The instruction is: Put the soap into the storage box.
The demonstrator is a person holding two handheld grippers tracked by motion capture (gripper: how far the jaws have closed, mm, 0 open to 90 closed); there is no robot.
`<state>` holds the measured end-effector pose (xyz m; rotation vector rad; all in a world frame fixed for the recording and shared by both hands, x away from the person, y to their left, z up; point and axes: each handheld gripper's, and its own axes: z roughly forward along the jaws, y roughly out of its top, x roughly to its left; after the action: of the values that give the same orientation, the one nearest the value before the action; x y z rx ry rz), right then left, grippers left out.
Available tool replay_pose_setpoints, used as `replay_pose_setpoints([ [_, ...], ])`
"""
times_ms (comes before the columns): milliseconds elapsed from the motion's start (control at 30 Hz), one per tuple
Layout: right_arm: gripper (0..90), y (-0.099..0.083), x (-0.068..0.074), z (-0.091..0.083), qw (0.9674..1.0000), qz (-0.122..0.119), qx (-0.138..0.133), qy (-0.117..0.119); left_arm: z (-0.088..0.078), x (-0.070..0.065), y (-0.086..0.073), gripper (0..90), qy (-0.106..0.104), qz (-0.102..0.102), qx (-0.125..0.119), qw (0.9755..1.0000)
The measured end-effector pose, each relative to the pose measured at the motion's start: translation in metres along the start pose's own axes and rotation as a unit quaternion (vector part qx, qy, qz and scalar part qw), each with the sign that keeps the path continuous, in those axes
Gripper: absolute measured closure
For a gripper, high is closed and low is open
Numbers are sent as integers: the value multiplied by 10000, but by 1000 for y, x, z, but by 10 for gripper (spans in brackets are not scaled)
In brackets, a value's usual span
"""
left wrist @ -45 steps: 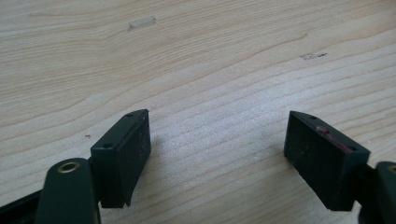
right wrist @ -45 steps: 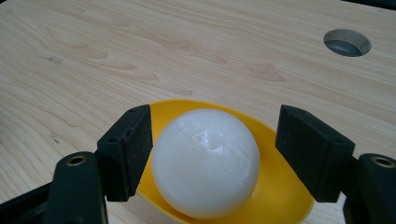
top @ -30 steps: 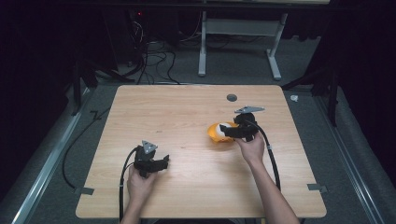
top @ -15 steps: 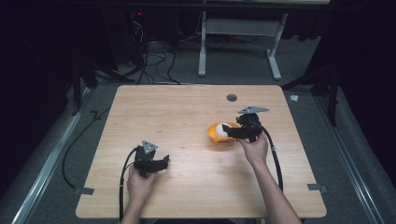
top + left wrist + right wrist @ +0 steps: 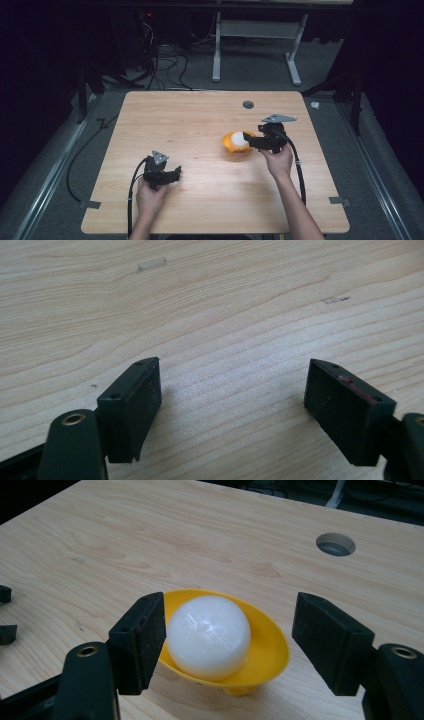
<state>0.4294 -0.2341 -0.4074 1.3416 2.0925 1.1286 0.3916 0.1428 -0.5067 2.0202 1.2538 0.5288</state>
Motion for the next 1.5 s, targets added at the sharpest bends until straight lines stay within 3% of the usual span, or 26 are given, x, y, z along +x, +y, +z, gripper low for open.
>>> replay_pose_setpoints([
  [1500,307,-32,-21,-47,9990,255,-261,-246,0,0,0,234,8,2,-3,10000],
])
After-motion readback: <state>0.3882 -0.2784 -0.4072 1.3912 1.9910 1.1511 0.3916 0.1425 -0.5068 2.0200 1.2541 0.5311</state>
